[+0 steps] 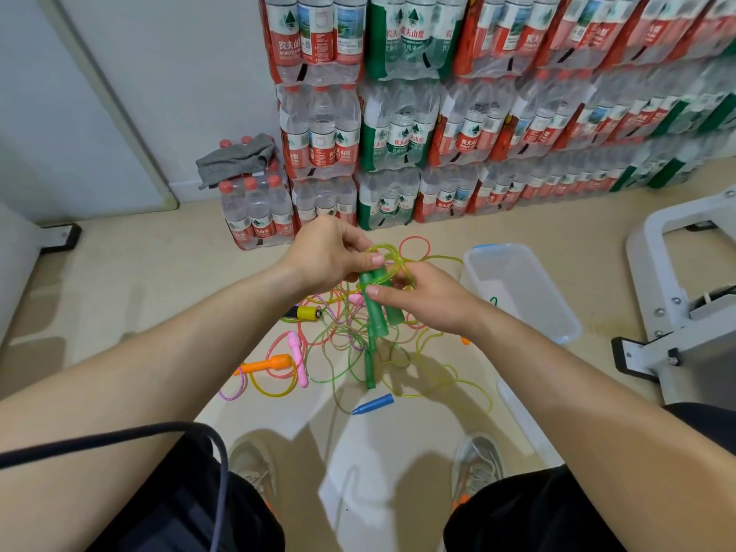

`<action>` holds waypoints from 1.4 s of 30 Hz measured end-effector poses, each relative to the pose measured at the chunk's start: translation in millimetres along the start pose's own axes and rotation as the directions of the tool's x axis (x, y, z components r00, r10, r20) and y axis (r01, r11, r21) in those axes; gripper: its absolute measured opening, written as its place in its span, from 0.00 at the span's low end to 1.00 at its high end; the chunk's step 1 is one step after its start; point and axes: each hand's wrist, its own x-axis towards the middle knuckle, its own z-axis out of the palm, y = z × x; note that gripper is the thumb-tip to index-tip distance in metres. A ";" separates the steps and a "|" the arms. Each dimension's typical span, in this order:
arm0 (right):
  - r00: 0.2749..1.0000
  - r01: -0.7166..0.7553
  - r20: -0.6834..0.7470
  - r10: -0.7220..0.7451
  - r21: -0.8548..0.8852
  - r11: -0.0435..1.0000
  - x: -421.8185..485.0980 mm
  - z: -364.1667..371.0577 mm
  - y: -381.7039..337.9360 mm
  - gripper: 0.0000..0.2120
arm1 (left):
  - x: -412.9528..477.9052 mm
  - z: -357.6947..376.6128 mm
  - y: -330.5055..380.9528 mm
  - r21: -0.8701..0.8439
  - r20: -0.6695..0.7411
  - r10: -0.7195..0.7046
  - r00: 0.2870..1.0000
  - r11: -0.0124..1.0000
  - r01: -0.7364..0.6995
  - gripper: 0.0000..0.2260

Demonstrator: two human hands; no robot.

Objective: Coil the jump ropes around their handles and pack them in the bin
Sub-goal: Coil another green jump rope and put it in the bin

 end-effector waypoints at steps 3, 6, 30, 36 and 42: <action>1.000 -0.014 0.006 0.014 -0.028 1.000 -0.5 -0.3 1.5 0.22 | 1.3 0.7 -1.6 0.004 0.007 -0.008 1.000 1.000 0.008 0.04; 0.997 -0.067 -0.037 0.062 -0.164 0.984 -0.4 -3.8 1.6 0.24 | 1.9 -0.5 -1.7 0.061 0.014 -0.009 1.000 0.998 0.008 0.03; 0.994 -0.107 -0.026 0.105 -0.107 0.988 -1.1 -34.8 16.0 0.12 | 1.6 5.9 -4.4 0.205 0.057 0.097 0.994 0.973 -0.107 0.04; 0.977 -0.183 -0.098 0.190 0.075 0.980 7.3 -25.1 9.8 0.13 | 4.8 10.6 -8.5 0.217 0.048 0.056 0.997 0.974 -0.066 0.04; 0.969 -0.195 -0.153 0.193 0.000 0.981 4.3 -27.8 1.3 0.14 | 3.7 20.6 -7.6 0.249 0.035 0.060 0.998 0.966 -0.067 0.05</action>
